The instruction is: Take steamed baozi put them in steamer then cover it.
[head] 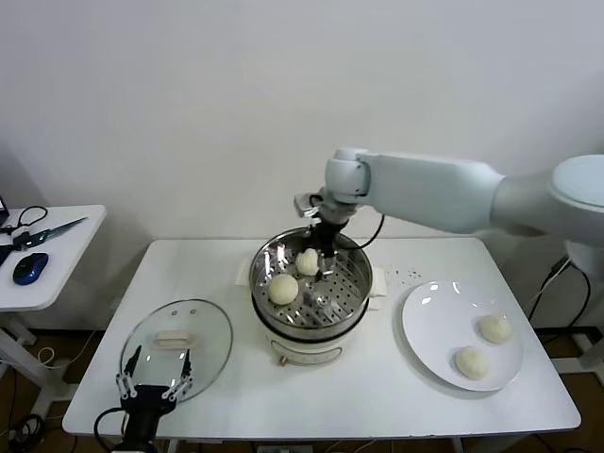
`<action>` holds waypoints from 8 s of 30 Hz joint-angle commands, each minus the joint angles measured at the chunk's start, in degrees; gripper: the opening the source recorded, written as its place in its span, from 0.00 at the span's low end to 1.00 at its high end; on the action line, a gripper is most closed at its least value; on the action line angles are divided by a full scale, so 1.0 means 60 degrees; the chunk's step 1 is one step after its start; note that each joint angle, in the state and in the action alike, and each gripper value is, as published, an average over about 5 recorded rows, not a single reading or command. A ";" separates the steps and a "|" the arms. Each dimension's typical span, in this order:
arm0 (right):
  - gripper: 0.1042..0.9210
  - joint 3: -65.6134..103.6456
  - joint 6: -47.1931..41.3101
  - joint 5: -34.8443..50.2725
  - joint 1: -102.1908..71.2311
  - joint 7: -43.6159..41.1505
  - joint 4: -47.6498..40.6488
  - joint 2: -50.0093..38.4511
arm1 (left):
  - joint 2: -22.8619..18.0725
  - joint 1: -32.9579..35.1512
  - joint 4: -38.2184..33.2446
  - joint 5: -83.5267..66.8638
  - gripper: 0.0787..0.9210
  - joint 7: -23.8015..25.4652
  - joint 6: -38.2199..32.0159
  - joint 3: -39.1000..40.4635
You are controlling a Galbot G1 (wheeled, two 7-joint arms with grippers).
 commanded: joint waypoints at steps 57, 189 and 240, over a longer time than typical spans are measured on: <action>0.84 0.3295 0.1340 -0.5527 -0.6138 -0.0645 0.0385 -0.5531 | -0.0360 0.0181 0.0173 0.0507 0.88 -0.0041 0.0108 -0.0201; 0.88 0.7005 0.1828 -0.6729 -0.7782 -0.0392 -0.1325 -0.6432 | -0.0244 0.0063 0.0008 0.0949 0.88 -0.0013 0.0342 0.0064; 0.70 0.4602 0.1085 -0.4349 -0.4813 -0.0404 -0.1796 -0.4879 | -0.0263 0.0139 0.0085 0.0980 0.88 0.0136 0.0356 0.0160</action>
